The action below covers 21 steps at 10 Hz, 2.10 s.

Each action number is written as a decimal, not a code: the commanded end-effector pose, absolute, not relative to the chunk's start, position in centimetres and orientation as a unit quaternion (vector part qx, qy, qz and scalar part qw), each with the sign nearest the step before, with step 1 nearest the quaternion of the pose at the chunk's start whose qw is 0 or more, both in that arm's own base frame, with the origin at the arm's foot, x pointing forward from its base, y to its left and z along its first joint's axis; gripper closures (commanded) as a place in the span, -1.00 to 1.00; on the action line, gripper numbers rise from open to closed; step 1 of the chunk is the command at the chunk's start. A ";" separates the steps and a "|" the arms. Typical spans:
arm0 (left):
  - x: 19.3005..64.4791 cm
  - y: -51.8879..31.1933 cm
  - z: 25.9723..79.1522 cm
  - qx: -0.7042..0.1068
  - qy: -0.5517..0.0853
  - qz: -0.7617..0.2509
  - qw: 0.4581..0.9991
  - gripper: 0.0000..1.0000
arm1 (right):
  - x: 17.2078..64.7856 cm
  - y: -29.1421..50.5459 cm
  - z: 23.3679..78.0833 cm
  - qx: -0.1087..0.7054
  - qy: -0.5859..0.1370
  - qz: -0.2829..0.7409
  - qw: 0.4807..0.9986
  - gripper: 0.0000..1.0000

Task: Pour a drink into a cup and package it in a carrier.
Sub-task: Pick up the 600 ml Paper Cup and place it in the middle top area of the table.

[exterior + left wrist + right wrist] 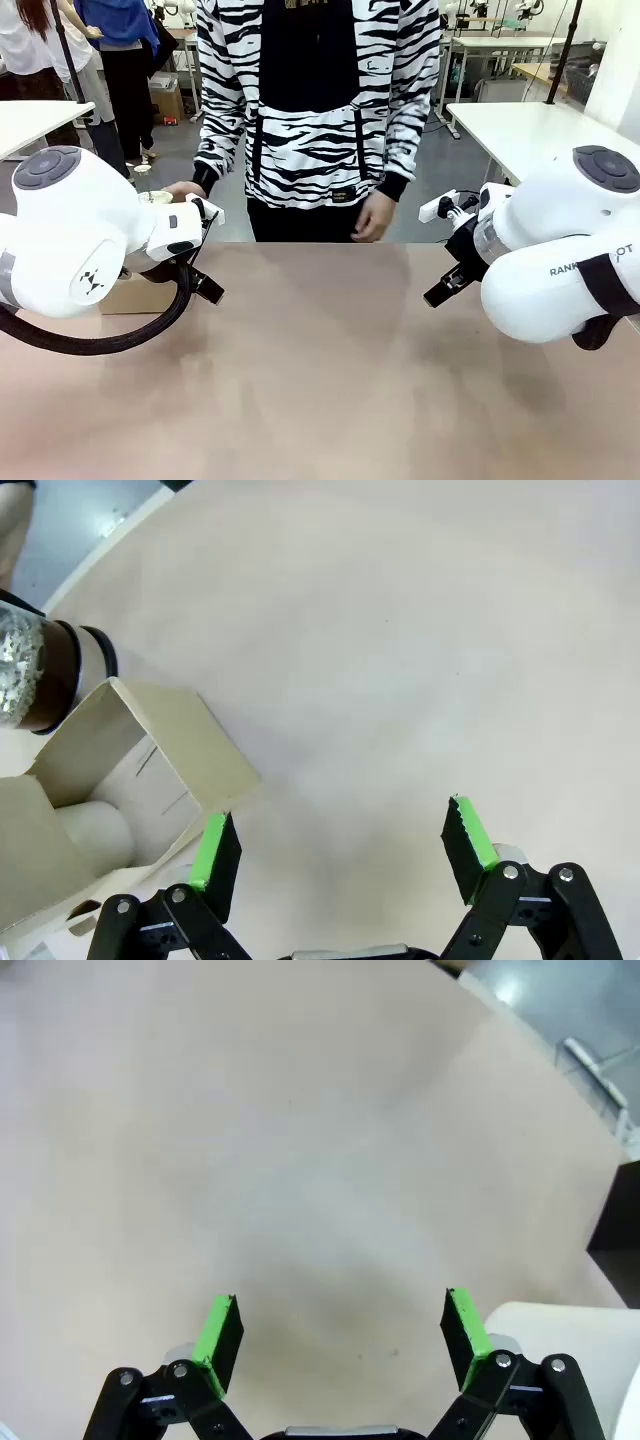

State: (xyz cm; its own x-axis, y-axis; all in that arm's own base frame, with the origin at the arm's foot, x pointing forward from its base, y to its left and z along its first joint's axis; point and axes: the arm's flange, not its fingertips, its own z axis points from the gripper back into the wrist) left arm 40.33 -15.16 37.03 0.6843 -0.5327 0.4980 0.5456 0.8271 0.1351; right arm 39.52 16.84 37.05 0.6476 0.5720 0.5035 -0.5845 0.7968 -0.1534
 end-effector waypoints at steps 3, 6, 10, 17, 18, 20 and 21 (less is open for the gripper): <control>40.3 -15.2 37.0 -0.012 -0.268 -0.294 0.918 -1.00 | 39.5 16.8 37.0 0.011 -0.273 0.319 0.908 -1.00; 40.3 -15.2 37.0 -0.012 -0.268 -0.294 0.918 -1.00 | 39.5 16.8 37.0 0.011 -0.273 0.319 0.908 -1.00; 40.3 -15.2 37.0 -0.012 -0.268 -0.294 0.918 -1.00 | 40.5 16.0 39.9 -0.001 -0.271 0.303 0.913 -1.00; 40.3 -15.2 37.0 -0.012 -0.268 -0.294 0.918 -1.00 | 42.6 -3.2 54.1 0.224 -0.358 0.374 0.826 -1.00; 40.3 -15.2 37.0 -0.012 -0.268 -0.294 0.918 -1.00 | 42.2 -6.5 52.7 0.248 -0.384 0.393 0.798 -1.00; 40.3 -15.2 37.0 -0.012 -0.268 -0.294 0.918 -1.00 | 42.4 -10.8 48.6 0.281 -0.422 0.438 0.742 -1.00; 40.3 -15.2 37.0 -0.012 -0.268 -0.294 0.918 -1.00 | 42.8 -11.9 46.5 0.290 -0.445 0.453 0.715 -1.00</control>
State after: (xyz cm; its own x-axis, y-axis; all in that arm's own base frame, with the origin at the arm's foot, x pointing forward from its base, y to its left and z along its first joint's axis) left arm 40.35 -15.18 37.02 0.6845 -0.5328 0.4977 0.5453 0.8272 0.1357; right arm 40.48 -11.65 48.91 0.2541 0.4023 0.8796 -0.8656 0.5003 0.0212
